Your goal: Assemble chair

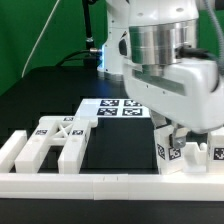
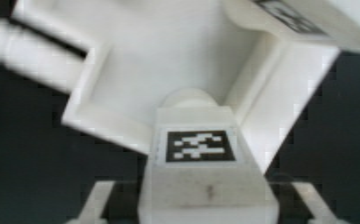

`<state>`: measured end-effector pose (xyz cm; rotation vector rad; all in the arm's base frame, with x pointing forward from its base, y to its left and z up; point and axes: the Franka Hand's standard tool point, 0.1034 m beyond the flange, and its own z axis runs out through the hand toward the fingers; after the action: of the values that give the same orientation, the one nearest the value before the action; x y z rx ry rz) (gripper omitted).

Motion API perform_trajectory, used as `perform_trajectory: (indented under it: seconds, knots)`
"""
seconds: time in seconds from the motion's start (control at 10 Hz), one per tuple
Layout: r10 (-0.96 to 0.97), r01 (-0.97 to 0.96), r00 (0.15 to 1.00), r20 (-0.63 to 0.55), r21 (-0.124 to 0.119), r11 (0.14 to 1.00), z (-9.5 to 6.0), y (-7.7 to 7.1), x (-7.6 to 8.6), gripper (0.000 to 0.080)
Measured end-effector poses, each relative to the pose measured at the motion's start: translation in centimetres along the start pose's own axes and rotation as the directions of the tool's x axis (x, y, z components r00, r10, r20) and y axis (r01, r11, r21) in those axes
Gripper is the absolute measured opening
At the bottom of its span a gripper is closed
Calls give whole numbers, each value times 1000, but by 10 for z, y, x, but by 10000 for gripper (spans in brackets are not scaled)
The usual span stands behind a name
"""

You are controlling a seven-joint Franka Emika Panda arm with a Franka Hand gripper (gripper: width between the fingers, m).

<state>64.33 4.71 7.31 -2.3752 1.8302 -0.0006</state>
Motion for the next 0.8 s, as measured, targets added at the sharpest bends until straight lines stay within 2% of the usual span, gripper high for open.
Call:
perform_trajectory:
  seconds: [0.2,0.4,0.5,0.6,0.7,0.8]
  knots:
    - [224,-224,975,14,7,975,0,-1,-2,285]
    - [289,-289,957,14,6,957,0,-1,-3,285]
    - [274,-274,962,13,6,962,0,-1,-3,367]
    - [238,-238,971,13,6,971,0,-2,-3,503]
    - [138,-138,990,10,10,990,-2,-4,-4,503]
    - [-35,35,999,5,10,999,-1,-4,-5,622]
